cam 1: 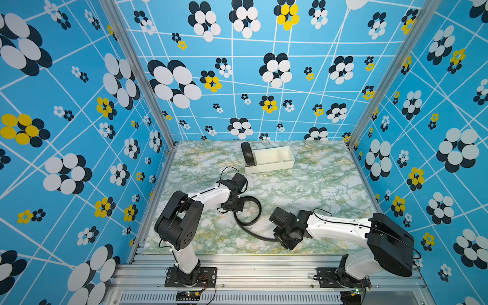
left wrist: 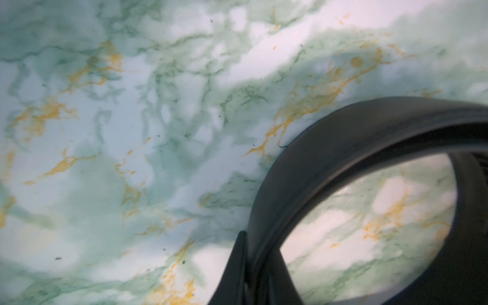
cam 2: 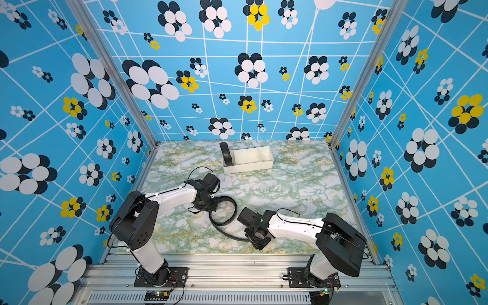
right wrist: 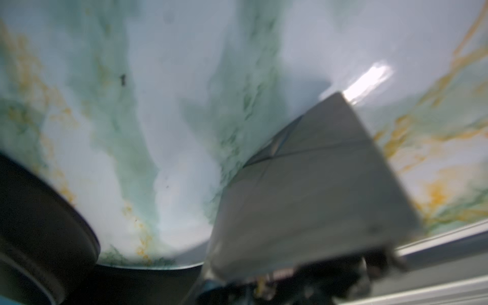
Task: Place the belts into the storage roll
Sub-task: Roll the belt at the center of the board.
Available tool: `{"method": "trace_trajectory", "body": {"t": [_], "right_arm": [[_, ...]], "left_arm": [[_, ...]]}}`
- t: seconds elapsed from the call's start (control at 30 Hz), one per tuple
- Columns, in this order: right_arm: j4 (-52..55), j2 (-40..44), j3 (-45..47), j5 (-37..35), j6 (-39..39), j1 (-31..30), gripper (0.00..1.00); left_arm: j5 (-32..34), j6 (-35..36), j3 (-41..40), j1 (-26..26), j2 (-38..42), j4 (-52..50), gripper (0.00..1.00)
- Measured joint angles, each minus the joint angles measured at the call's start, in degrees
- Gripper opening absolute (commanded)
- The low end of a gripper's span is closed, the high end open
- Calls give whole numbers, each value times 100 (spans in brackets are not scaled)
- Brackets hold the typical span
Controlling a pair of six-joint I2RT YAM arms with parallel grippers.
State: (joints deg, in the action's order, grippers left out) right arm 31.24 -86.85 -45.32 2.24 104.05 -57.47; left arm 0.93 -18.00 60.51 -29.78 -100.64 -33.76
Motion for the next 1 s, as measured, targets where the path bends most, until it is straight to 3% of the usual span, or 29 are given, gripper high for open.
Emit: {"method": "trace_trajectory", "body": {"t": [0.07,0.53,0.7,0.77,1.0], "right_arm": [[-9,42,-24,-44,-151,118,0],[389,164,-251,-372,-1333,354,0],[389,267,-173,-426,-1541,369,0],[420,374,-103,-492,-1611,374,0],[1086,623,267,-627,-1836,431,0]], "left_arm": [[4,35,92,-13,-57,-105,0],[129,129,675,-20,-470,-664,10],[101,173,737,15,-522,-728,16],[87,232,769,17,-581,-721,23],[398,374,815,249,-654,-592,23]]}}
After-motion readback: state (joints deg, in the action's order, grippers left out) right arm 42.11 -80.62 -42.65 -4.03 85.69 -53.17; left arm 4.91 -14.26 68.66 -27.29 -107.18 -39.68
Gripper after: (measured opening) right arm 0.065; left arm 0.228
